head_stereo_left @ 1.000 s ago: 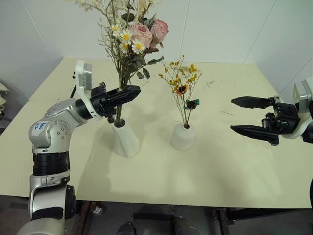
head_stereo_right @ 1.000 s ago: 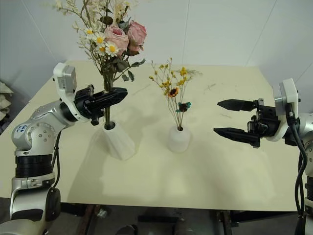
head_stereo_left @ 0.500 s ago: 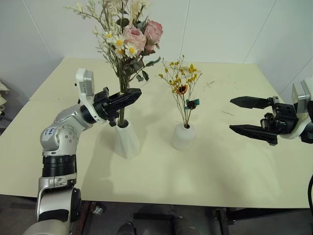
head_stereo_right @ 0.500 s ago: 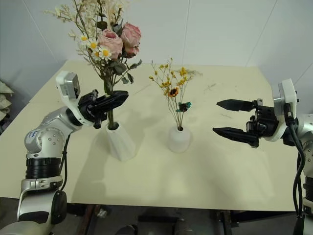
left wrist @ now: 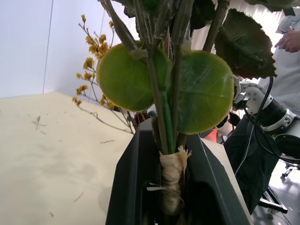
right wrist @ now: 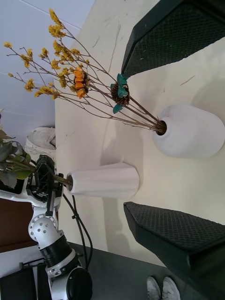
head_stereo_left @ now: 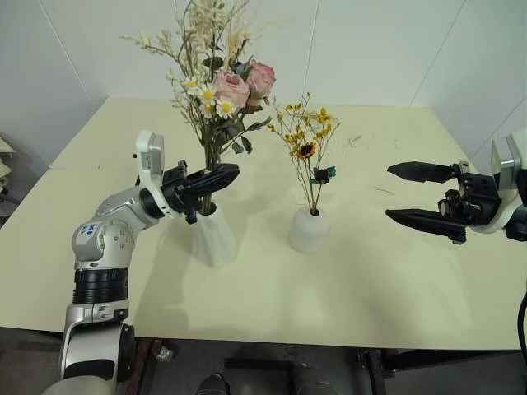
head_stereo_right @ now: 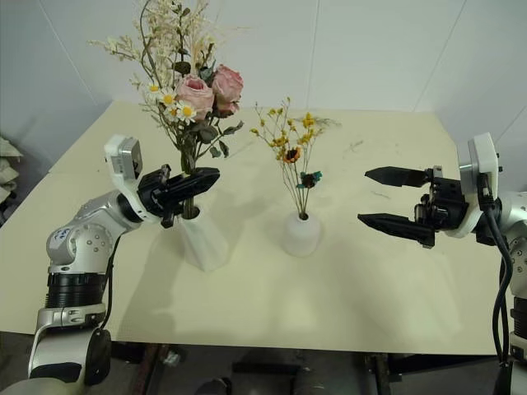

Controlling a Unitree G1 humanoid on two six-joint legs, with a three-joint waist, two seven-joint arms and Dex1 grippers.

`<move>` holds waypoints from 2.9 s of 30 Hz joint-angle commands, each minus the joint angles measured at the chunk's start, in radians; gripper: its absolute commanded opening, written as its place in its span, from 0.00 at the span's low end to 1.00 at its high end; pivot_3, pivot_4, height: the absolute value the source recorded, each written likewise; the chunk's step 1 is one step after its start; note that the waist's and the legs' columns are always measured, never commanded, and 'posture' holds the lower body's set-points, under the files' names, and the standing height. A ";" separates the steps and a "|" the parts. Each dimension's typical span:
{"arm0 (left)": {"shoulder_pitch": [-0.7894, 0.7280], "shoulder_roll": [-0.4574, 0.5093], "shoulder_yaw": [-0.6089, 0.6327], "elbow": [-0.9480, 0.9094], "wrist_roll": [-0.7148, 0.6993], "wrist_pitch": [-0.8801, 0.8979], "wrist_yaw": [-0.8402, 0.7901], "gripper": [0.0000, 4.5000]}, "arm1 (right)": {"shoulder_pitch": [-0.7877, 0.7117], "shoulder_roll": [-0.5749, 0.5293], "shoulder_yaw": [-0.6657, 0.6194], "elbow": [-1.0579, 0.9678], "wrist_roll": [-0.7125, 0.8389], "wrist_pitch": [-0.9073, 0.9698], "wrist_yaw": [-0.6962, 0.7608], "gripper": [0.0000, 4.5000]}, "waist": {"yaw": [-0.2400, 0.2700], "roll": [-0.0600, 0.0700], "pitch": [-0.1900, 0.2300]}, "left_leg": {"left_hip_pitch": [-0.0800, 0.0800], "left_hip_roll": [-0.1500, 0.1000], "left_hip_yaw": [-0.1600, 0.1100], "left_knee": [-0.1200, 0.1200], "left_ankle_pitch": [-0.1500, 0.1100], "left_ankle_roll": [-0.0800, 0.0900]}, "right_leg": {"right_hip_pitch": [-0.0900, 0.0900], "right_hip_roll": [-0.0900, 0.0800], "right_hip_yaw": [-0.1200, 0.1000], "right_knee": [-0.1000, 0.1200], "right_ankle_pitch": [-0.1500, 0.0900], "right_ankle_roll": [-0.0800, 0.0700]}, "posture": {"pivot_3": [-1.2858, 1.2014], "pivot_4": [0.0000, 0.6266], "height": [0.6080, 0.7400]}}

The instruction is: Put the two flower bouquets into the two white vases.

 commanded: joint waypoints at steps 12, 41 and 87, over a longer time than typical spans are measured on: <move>0.063 0.063 -0.038 -0.021 0.071 -0.070 -0.031 0.03 | -0.012 0.002 -0.003 -0.003 -0.004 -0.028 -0.003 1.00 | -0.002 0.001 -0.001 | 0.002 0.000 0.000 0.000 0.000 0.000 | 0.001 0.000 0.000 0.000 0.000 0.000 | 0.52 0.24 1.00; -0.010 0.099 -0.074 -0.030 0.073 -0.063 -0.056 0.85 | -0.025 -0.002 0.013 0.020 -0.015 -0.050 -0.001 1.00 | -0.002 0.001 -0.001 | 0.004 0.000 0.001 -0.001 0.000 0.000 | 0.003 0.000 0.001 0.000 0.000 -0.001 | 0.52 0.24 1.00; 0.140 0.490 0.212 0.114 0.090 -0.281 -0.361 1.00 | -0.034 -0.055 0.015 0.104 -0.070 -0.068 0.055 1.00 | -0.003 0.003 0.000 | 0.002 0.001 0.001 -0.007 0.000 0.000 | -0.001 0.000 -0.001 0.000 -0.003 -0.003 | 0.52 0.24 1.00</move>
